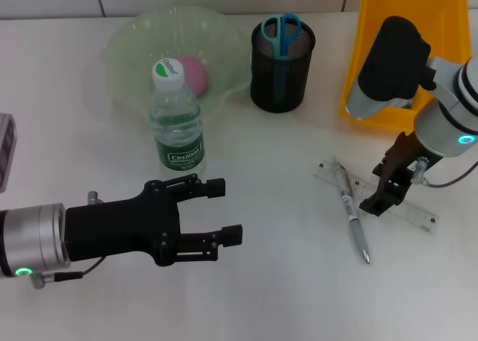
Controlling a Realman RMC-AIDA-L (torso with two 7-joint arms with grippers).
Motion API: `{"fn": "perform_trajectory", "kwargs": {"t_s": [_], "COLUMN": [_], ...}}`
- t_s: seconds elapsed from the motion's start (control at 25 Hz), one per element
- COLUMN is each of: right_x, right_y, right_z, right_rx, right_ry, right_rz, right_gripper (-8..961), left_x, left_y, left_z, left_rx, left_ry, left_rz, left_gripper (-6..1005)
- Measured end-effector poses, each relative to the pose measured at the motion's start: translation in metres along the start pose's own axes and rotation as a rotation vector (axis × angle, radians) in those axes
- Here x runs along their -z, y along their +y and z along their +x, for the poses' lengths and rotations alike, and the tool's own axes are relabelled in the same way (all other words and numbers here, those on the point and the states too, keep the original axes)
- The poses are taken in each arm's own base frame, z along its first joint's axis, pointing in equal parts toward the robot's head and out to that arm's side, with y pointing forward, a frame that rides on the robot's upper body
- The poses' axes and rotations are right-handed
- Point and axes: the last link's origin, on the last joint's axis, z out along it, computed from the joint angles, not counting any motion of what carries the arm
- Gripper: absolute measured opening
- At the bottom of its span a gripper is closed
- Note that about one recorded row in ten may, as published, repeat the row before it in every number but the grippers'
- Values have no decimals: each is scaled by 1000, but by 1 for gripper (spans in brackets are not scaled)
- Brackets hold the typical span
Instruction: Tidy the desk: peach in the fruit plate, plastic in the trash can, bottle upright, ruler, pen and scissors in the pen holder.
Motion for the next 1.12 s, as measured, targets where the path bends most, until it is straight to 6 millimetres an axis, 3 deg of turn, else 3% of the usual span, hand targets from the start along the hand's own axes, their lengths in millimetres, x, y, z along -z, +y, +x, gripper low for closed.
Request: {"fn": "perform_trajectory", "kwargs": {"t_s": [0.36,0.68,1.12], "right_x": [-4,-6,-3], "right_y": [3,4,4], "right_z": [-1,-1,1], "right_rx": [13,12,6], "right_ry": [17,20,3], "right_rz": [5,3,4], "right_gripper": [660,380,383], "left_x": [0,0,0], "left_y": [0,1,1], "left_z": [-1,-1,-1], "left_rx": [1,1,2], "left_ry": [2,0,0], "left_rz": [1,-1,0], "left_gripper": [846,846,846]}}
